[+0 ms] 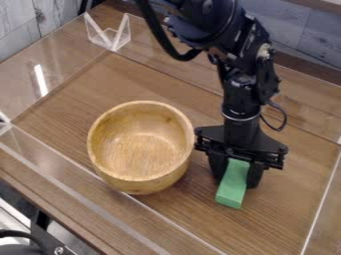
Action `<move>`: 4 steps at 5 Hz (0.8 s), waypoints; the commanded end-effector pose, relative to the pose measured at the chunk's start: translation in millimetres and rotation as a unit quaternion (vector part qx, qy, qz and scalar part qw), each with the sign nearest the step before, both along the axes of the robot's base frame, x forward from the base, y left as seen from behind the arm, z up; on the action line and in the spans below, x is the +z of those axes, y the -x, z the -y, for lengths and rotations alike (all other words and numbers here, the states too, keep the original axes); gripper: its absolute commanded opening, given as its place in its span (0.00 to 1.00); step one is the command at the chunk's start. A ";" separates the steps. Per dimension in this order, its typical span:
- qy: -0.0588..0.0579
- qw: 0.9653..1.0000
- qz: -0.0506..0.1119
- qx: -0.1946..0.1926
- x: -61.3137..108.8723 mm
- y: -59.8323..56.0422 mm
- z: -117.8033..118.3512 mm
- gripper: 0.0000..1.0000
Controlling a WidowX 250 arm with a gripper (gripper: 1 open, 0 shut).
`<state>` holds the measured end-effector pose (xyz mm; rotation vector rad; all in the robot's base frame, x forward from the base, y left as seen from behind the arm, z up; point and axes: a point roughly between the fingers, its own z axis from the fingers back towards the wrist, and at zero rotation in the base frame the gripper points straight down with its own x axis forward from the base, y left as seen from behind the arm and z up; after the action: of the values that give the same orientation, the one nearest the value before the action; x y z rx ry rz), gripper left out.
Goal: Move green stick from inside the wooden bowl to the table next to it
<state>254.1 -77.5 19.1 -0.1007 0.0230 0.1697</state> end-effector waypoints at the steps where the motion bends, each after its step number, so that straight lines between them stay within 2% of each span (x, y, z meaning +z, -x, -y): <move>1: 0.006 1.000 0.017 0.005 11.8 -3.6 -2.0 0.00; 4: 0.007 1.000 0.006 0.002 12.1 0.8 -2.3 0.00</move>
<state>247.1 -77.3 18.9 -0.1000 0.0555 0.1626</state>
